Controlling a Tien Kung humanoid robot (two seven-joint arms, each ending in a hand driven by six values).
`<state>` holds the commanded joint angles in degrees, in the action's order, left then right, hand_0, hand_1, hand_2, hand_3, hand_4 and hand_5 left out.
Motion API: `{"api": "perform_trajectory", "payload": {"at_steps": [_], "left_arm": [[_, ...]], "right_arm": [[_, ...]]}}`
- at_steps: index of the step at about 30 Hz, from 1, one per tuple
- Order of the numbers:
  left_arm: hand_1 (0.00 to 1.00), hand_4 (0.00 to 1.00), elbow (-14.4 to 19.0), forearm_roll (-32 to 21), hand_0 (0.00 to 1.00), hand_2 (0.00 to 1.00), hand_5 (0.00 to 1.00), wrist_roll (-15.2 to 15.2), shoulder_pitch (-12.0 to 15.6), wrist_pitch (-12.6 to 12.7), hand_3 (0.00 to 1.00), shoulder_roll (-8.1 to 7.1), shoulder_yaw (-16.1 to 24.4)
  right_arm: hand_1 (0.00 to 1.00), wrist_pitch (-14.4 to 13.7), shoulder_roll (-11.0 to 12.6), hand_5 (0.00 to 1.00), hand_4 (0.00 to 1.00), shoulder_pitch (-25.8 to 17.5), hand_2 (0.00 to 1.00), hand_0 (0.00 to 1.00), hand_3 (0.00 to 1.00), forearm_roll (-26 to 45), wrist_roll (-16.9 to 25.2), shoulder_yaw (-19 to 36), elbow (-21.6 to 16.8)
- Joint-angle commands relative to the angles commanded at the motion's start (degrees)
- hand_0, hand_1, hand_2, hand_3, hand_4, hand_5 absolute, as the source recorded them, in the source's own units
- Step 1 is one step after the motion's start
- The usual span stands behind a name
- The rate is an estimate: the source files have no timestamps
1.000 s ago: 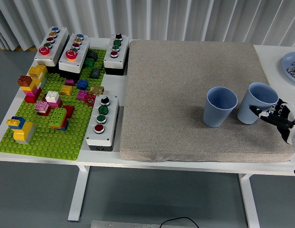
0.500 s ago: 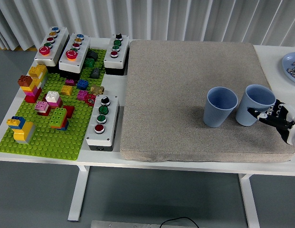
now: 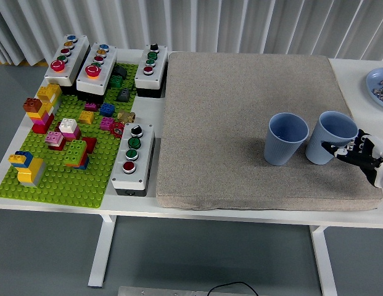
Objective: Pick cup pour cup place
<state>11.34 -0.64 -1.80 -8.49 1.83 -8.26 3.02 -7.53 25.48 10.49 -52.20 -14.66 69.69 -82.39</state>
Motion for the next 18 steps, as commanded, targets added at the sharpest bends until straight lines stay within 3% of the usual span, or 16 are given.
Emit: {"api": "perform_trajectory", "payload": {"at_steps": [18], "left_arm": [[0.711, 0.495, 0.01, -0.18, 0.701, 0.718, 0.930, 0.08, 0.19, 0.02, 0.625, -0.14, -0.15]], "right_arm": [[0.828, 2.03, 0.53, 0.282, 0.825, -0.85, 0.840, 0.899, 0.893, -1.04, -1.48, 0.43, -1.06]]}}
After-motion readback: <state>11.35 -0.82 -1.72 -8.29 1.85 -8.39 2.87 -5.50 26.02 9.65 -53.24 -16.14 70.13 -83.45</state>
